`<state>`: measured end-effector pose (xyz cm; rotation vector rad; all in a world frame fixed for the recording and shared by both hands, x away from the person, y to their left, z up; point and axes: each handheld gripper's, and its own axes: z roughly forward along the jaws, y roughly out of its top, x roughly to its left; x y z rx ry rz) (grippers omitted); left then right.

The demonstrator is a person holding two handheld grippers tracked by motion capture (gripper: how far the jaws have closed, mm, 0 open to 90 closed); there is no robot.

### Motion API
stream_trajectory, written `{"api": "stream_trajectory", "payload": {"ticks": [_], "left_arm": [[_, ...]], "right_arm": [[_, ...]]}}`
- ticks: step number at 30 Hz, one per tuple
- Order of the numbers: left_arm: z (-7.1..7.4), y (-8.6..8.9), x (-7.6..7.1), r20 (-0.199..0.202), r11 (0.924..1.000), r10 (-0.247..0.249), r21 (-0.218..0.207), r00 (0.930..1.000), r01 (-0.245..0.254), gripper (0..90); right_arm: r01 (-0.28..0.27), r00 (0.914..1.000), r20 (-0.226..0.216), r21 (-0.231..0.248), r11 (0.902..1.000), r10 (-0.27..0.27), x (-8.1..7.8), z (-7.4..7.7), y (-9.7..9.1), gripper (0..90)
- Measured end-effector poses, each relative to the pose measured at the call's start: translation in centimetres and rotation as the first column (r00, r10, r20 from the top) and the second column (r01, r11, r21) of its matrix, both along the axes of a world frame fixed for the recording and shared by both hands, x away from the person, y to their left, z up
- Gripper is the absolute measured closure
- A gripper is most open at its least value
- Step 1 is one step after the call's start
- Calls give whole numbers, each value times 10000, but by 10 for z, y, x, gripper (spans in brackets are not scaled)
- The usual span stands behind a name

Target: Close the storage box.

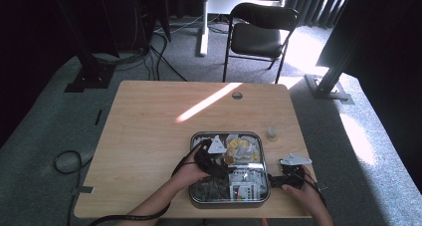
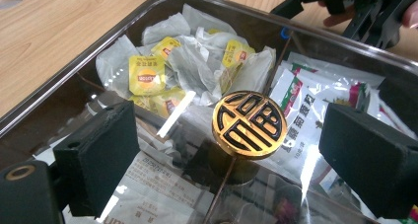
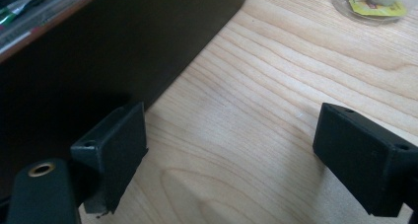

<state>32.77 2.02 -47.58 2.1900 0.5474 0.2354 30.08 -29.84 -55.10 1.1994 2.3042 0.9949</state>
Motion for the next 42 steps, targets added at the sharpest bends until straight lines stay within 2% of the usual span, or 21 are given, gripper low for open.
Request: {"api": "stream_trajectory", "payload": {"ticks": [2, 8, 21, 41, 42], "left_arm": [[2, 2, 0, 107, 10000, 36, -5, 9999, -35, 5], [5, 10, 2, 160, 9986, 521, -107, 9985, -520, 5], [7, 30, 3, 320, 9949, 990, -247, 9946, -982, 6], [5, 77, 1, 387, 9867, 1570, -481, 9868, -1551, 6], [4, 83, 1, 283, 9849, 1665, -518, 9856, -1649, 6]], "right_arm": [[2, 10000, -1, 0, 10000, -2, 0, 0, 0, 124], [-1, 10000, 0, -1, 10000, 1, 0, 0, 0, 124], [1, 10000, -1, 1, 10000, -1, 0, 0, 0, 124], [-2, 10000, -1, -7, 10000, 2, 0, 0, 0, 123], [-4, 10000, 0, -8, 10000, 4, 0, 0, 0, 124]]}}
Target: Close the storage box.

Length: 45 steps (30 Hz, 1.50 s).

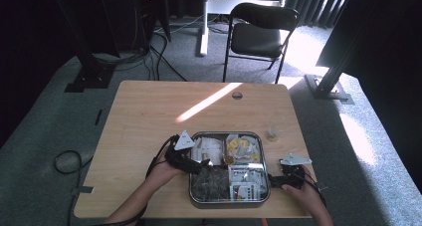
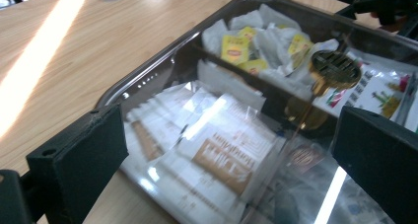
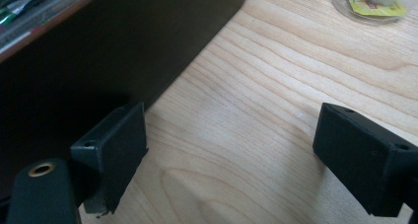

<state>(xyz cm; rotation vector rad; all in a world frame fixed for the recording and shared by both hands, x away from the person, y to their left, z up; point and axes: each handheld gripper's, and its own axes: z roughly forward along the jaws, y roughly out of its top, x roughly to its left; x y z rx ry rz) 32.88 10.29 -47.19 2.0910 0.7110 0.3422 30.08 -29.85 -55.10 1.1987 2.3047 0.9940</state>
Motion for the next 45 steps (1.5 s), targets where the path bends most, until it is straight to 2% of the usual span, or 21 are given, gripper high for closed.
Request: {"api": "stream_trajectory", "payload": {"ticks": [4, 8, 12, 13, 18, 20, 25, 29, 30, 32, 37, 42, 45], "left_arm": [[-3, 12, 0, 8, 9999, 80, -89, 10000, -80, 5], [-7, 23, -3, 242, 9997, 20, -259, 9997, -14, 6], [-12, 35, -4, 211, 9993, 46, -365, 9998, -38, 5], [-14, 41, -5, 304, 9996, 63, -279, 9995, -55, 5], [-20, 51, -7, 312, 9997, 107, -207, 9995, -100, 6], [-25, 57, -9, 240, 9998, 193, -44, 9995, -192, 5], [-30, 64, -10, 147, 9996, 263, -109, 9995, -261, 5], [-34, 67, -12, 169, 9998, 211, 48, 9996, -212, 5], [-38, 69, -14, 182, 9997, 147, 213, 9997, -151, 5], [-41, 71, -16, 122, 9998, 46, 217, 9999, -49, 5], [-49, 72, -19, 62, 9983, -270, 527, 9996, 266, 5], [-53, 74, -21, -64, 9977, -390, 546, 9992, 392, 5], [-56, 78, -21, -111, 9986, -198, 485, 9997, 203, 5]], "right_arm": [[1, 10000, 0, -1, 10000, -1, 0, 0, 0, 124], [3, 10000, -1, 2, 10000, -3, 0, 0, 0, 124], [3, 10000, -1, 2, 10000, -3, 0, 0, 0, 124], [1, 10000, 0, 0, 10000, -1, 0, 0, 0, 124], [3, 10000, -1, 2, 10000, -3, 0, 0, 0, 124], [1, 10000, -1, 0, 10000, -1, 0, 0, 0, 124], [3, 10000, -2, 2, 10000, -3, 0, 0, 0, 124], [3, 10000, -3, 1, 10000, -3, 0, 0, 0, 124], [1, 10000, -2, 1, 10000, -1, 0, 0, 0, 124], [-1, 10000, 0, 0, 10000, 1, 0, 0, 0, 124], [2, 10000, -1, 2, 10000, -2, 0, 0, 0, 124], [2, 10000, -4, 4, 10000, -2, 0, 0, 0, 124], [4, 10000, -4, 6, 10000, -4, 0, 0, 0, 124]]}}
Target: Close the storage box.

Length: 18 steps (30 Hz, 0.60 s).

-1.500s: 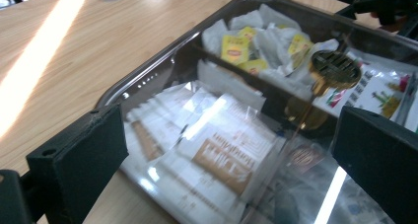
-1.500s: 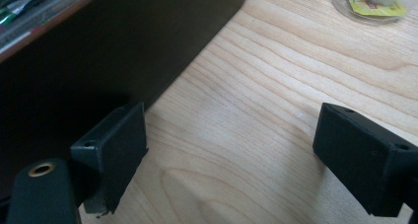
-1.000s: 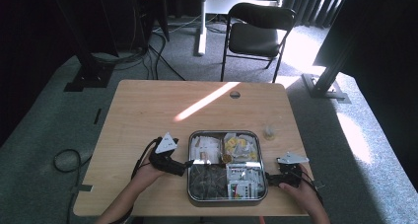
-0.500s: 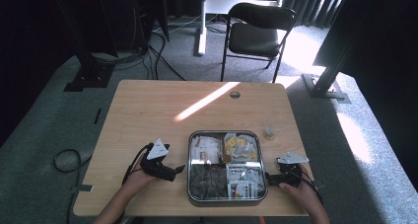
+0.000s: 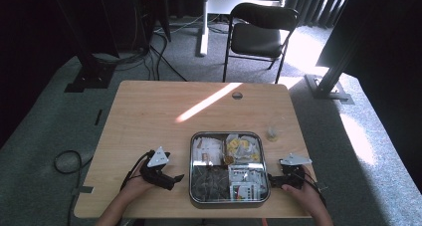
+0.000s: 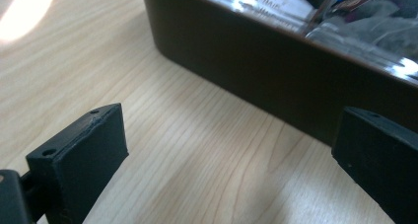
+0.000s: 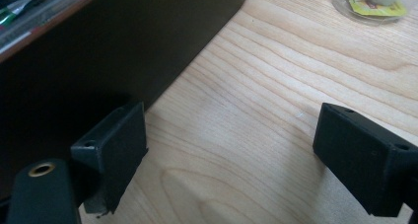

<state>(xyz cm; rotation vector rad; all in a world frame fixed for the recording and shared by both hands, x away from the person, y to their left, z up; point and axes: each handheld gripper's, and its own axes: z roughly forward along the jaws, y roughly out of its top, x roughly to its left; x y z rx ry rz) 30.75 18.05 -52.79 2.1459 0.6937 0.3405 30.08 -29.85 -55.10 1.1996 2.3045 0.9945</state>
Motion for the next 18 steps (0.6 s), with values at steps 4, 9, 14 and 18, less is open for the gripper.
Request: {"api": "stream_trajectory", "payload": {"ticks": [4, 9, 14, 18], "left_arm": [[-5, 4, 0, -136, 9996, 203, 193, 9997, -200, 6], [-8, 8, -1, -291, 9989, 144, 449, 9995, -131, 5], [-11, 13, -2, -597, 9984, -48, 568, 9982, 82, 5], [-14, 17, -3, -758, 9963, -5, 859, 9971, 70, 5]], "right_arm": [[-2, 10000, 2, 0, 10000, 2, 0, 0, 0, 124], [0, 10000, -1, 2, 10000, 0, 0, 0, 0, 124], [2, 10000, -1, 2, 10000, -2, 0, 0, 0, 124], [0, 10000, 1, -1, 10000, 0, 0, 0, 0, 124]]}}
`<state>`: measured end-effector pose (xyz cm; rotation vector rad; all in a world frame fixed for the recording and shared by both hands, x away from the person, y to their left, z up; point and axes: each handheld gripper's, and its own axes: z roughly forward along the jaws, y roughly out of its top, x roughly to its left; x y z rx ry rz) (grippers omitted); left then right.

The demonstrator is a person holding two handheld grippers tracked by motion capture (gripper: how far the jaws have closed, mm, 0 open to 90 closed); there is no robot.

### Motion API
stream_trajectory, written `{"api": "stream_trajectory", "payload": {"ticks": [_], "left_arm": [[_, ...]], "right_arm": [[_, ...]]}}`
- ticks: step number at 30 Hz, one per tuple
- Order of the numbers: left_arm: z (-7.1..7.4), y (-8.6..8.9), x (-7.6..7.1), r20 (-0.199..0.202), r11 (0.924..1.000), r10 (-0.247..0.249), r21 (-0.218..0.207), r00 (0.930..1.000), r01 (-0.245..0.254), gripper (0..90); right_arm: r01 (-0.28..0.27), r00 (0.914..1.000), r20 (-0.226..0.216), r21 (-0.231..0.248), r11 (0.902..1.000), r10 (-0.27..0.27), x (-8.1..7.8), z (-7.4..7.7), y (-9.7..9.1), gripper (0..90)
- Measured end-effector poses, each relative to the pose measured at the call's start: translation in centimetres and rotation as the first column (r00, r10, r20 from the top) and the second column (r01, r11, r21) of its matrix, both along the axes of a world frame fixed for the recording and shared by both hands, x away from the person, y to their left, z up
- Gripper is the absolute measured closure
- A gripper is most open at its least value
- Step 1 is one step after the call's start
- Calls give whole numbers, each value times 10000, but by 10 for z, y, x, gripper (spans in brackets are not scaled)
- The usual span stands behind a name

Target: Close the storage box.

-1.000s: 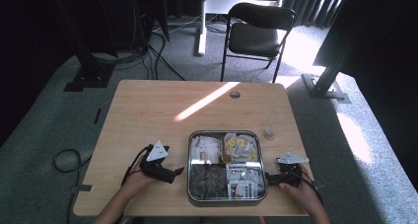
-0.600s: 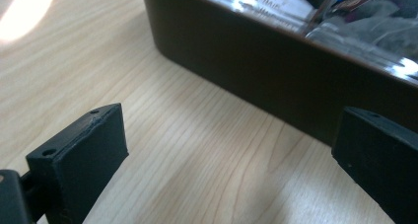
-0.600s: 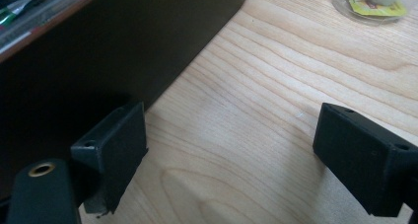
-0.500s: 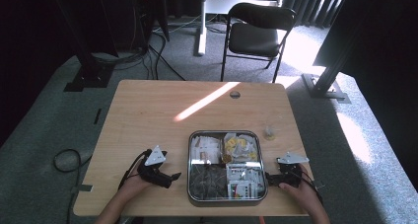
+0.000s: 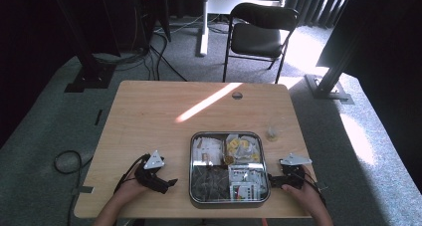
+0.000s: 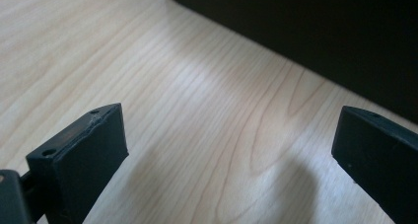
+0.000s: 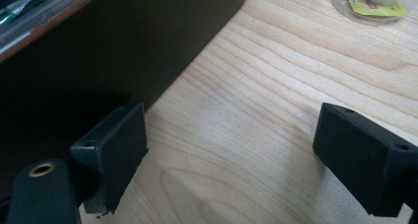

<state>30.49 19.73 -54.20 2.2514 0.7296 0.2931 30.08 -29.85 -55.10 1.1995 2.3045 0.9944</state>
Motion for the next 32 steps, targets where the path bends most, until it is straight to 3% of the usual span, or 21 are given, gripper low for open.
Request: {"api": "stream_trajectory", "payload": {"ticks": [9, 32], "left_arm": [[-5, 4, -3, -71, 9986, 121, 516, 9999, -117, 5], [-5, 10, -9, -70, 9978, 410, 526, 9991, -406, 5]], "right_arm": [[1, 10000, -1, 0, 10000, -1, 0, 0, 0, 124], [29, 10000, 8, 7, 10000, -29, 0, 0, 0, 124]]}}
